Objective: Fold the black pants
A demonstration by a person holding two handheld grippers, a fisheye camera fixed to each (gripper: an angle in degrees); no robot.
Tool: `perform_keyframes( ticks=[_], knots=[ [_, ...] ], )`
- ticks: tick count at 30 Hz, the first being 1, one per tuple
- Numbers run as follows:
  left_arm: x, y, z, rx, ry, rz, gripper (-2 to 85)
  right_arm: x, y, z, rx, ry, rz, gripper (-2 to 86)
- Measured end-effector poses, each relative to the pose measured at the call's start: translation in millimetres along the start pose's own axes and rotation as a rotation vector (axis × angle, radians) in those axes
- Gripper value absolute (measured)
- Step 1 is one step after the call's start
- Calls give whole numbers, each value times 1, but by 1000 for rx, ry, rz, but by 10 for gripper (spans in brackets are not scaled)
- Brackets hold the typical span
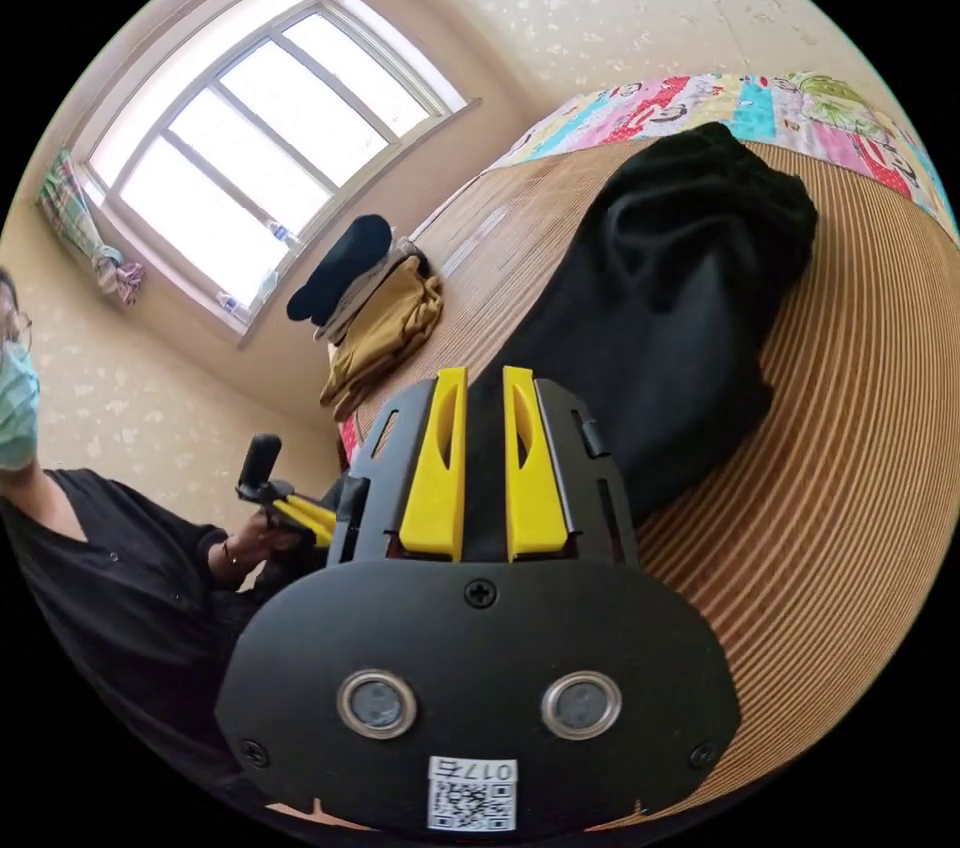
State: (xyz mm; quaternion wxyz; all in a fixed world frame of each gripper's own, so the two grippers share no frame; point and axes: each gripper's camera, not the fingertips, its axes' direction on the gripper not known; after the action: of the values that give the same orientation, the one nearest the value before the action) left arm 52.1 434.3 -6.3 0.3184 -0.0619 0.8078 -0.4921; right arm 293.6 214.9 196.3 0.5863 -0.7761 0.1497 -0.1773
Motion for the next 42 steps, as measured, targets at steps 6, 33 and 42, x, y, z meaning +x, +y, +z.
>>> perform_keyframes(
  ticks=[6,33,42],
  knots=[
    [17,-8,-11,112,-69,56,78,-21,153,-44,72,44,225,73],
    [53,21,5,125,-294,104,78,-49,219,-19,6,79,308,86],
    [69,28,7,89,-306,137,23,-43,215,-31,-17,48,329,41]
  ],
)
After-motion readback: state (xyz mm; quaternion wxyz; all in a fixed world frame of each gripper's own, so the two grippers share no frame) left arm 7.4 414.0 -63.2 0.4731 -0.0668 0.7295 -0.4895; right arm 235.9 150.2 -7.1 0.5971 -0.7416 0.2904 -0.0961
